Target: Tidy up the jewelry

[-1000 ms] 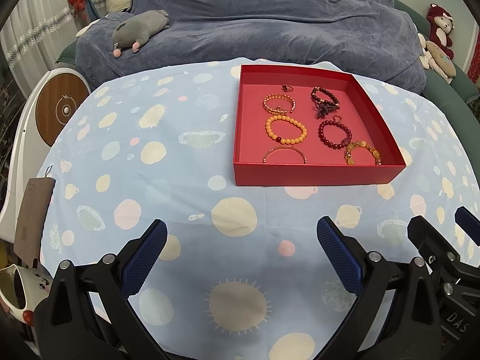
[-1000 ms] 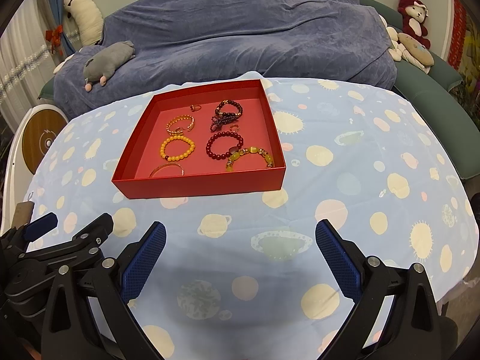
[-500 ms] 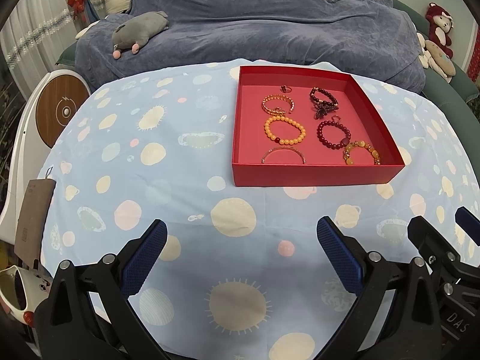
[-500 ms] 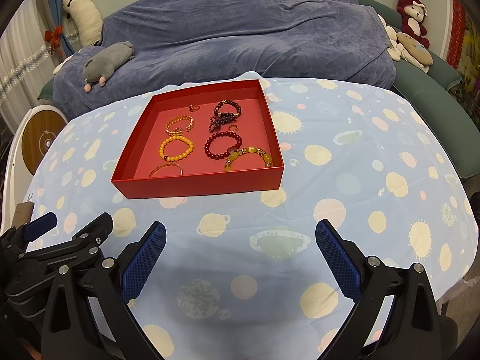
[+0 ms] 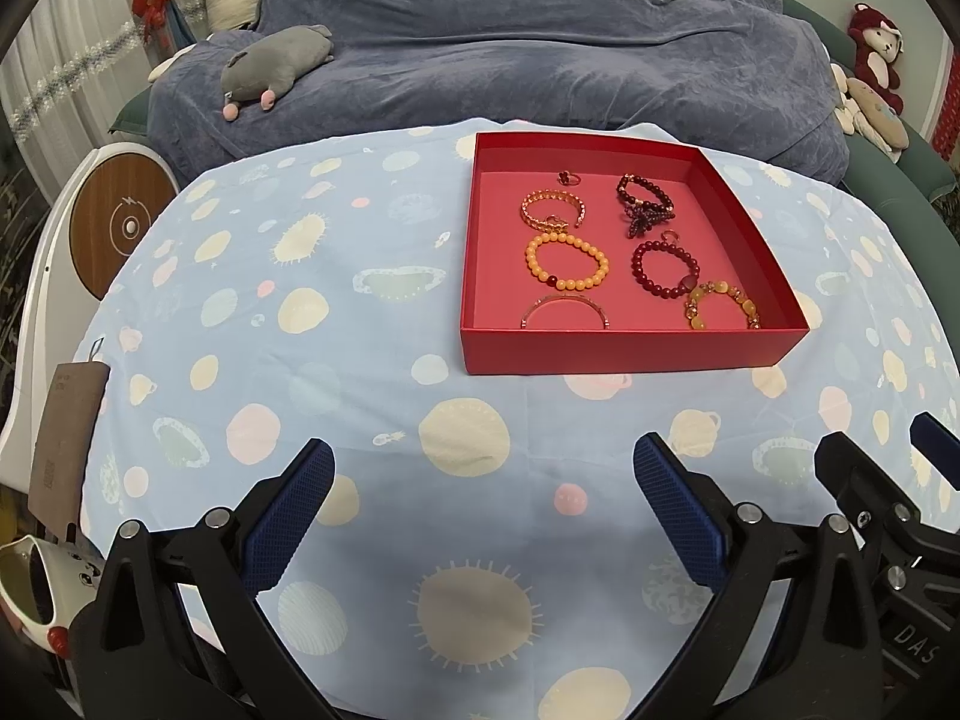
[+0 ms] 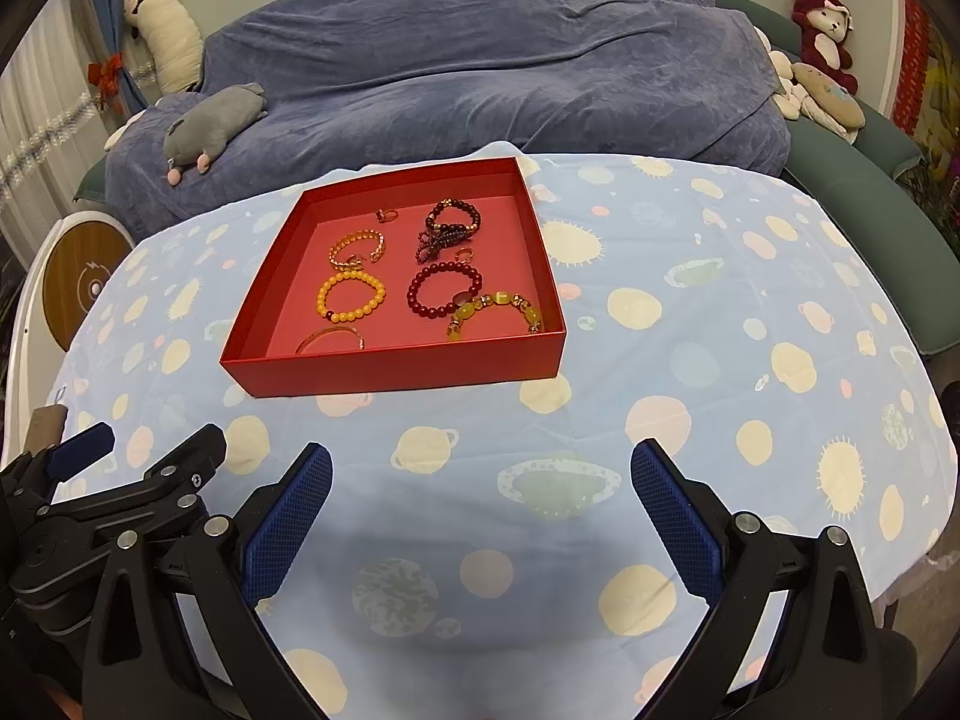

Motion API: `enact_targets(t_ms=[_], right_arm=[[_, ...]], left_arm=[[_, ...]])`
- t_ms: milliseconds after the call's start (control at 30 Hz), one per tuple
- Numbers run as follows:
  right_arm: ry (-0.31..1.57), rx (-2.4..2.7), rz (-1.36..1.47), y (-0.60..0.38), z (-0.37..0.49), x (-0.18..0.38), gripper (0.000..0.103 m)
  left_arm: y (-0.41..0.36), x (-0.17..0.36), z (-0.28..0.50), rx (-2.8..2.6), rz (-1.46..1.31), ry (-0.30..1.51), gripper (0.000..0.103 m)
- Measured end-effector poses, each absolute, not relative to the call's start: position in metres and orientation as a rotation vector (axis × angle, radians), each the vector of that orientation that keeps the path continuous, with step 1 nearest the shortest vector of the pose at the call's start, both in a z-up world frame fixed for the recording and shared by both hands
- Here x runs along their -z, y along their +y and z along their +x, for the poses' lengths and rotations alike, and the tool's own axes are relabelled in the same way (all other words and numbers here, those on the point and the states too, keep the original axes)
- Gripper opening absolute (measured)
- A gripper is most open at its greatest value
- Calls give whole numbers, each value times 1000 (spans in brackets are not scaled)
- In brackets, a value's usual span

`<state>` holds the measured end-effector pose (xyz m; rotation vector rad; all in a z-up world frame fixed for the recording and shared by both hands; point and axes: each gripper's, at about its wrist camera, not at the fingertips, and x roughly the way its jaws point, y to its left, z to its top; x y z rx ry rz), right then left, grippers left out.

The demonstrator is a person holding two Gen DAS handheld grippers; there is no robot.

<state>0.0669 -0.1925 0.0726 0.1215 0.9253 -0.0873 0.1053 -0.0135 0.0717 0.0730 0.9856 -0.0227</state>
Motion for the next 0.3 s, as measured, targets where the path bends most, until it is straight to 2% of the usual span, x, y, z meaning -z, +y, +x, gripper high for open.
enact_targets(t_ms=[300], right_arm=[[927, 87, 126, -194, 66, -72, 96]], left_arm=[[-13, -68, 105, 23, 67, 988, 95]])
